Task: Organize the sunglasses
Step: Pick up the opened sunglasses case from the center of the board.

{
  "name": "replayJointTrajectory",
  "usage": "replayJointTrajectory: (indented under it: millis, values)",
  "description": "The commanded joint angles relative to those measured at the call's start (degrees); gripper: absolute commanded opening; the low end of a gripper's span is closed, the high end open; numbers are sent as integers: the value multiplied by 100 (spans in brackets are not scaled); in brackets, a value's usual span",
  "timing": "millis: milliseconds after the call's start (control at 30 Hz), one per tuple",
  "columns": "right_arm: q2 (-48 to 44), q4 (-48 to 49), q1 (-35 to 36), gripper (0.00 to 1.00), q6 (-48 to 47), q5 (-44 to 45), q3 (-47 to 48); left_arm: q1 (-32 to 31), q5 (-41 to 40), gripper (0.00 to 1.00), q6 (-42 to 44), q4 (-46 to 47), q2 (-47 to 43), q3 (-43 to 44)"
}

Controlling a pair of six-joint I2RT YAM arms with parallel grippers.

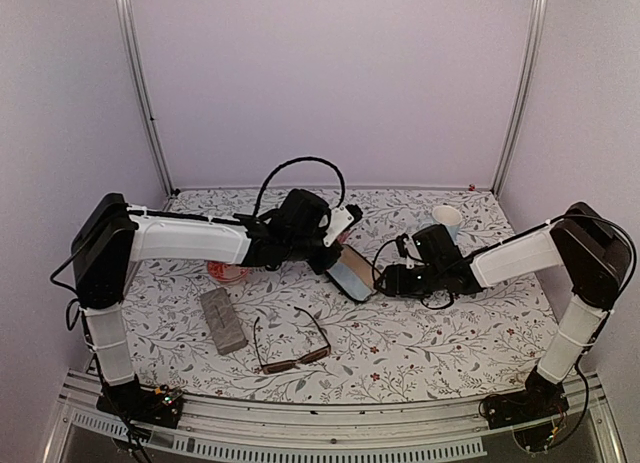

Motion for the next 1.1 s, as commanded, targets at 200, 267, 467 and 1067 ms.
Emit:
replayJointTrajectory:
  millis: [200, 267, 467, 1067]
  values:
    - [78, 285, -256, 64, -113, -384, 254, -196, -505, 20, 720, -103, 192, 195]
    - [171, 367, -256, 61, -167, -512, 322, -203, -503, 20, 712, -106, 207, 204]
    - [427, 579, -256, 46, -214, -839, 464, -205, -499, 20, 680, -115, 185, 218]
    - [178, 217, -256, 9, -829, -723, 727, -205, -639, 20, 792, -207, -41, 266]
